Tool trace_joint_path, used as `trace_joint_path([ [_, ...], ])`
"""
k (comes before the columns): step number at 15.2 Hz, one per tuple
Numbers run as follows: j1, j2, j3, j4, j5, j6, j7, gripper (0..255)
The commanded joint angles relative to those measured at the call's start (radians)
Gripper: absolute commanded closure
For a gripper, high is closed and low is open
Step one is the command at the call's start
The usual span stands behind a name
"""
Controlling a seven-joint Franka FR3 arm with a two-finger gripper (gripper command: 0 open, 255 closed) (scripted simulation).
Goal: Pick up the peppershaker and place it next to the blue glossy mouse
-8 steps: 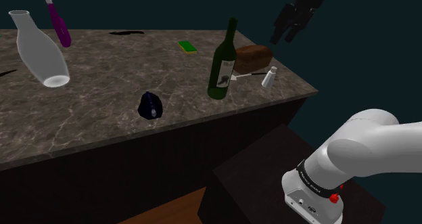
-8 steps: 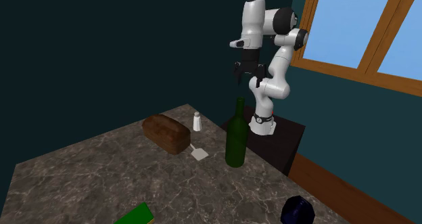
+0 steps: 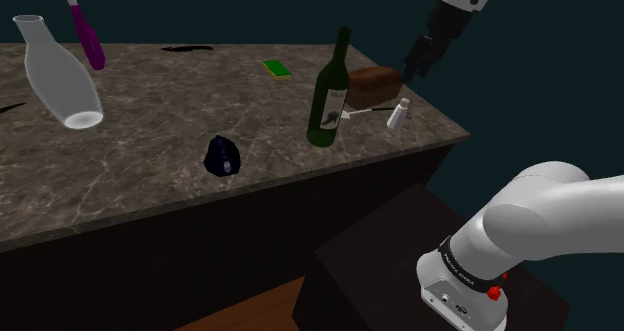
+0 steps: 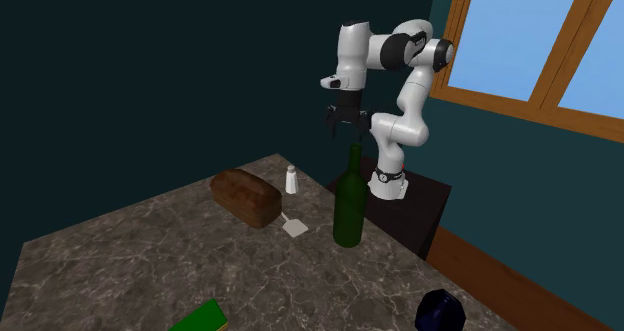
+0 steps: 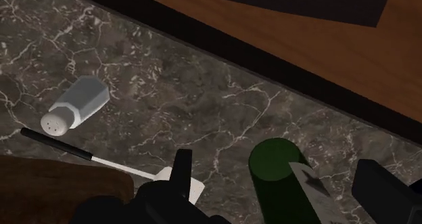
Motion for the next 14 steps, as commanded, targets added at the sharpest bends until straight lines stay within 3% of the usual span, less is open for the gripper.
trace_joint_path([
  [1, -0.005, 0.033, -0.027, -0.010, -0.031, 0.040, -0.053, 0],
  [14, -0.032, 0.372, -0.226, 0.006, -0.182, 0.362, -0.390, 0],
])
